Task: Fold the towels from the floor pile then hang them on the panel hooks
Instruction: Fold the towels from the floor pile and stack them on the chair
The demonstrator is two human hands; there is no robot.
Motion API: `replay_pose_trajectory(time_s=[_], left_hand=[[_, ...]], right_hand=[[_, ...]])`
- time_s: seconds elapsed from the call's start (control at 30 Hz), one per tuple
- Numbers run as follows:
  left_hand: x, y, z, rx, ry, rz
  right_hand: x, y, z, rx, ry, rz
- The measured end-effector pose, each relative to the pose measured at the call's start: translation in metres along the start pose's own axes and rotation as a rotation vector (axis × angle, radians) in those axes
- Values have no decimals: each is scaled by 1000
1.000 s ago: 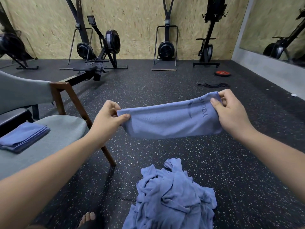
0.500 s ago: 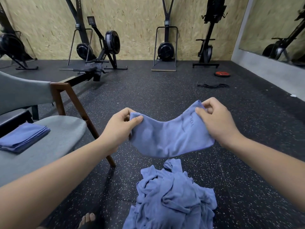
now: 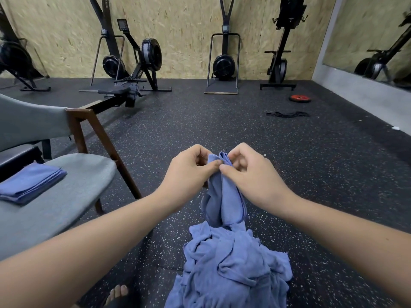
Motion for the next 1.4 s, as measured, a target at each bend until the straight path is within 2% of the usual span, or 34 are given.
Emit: replay_pose_trajectory(time_s=[0.17,0.33,0.43,0.53,0.7,0.87,0.9,0.97,1.03,1.13,1.33,1.4], left_hand=[[7,-5,5,-31,-19,183],[13,-15,10,-175,-73,160],[15,-14,13,-228,-132,17],[21,-7,18,-179,-193,-227],[11,-6,21,-213,-173,-411],[18,-20,24,-205,-349,-626],[18,-22,24,-201,-346,-622],[9,-24,21,-196,-222,-607],[-1,-29,21,-243,-37,-565],[-11,-32,24,-263,137,-325],[-22,-37,22,-253,162,230],[-28,-38,21,-231,182,322]], right_hand=[[9,3,-2,3,-50,-101],[27,7,-7,-5,-101,-124],[30,17,-11,8,-107,-68],[32,32,-13,63,-115,-66],[33,51,-14,147,-104,-165],[30,52,-13,148,-116,-216],[29,52,-12,152,-114,-216],[28,53,-11,167,-110,-219],[28,52,-11,175,-103,-229],[30,50,-11,163,-96,-232],[35,43,-11,128,-105,-213],[38,40,-12,114,-114,-217]])
Point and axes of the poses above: each hand's wrist, its own z-axis away from the middle knuckle, its own y-axis out of the back of the hand, x = y × z, the point moved 7 cm from there along -z, towards the middle knuckle, and after that the axes turned 14 degrees about -x, right-handed, at the moved point
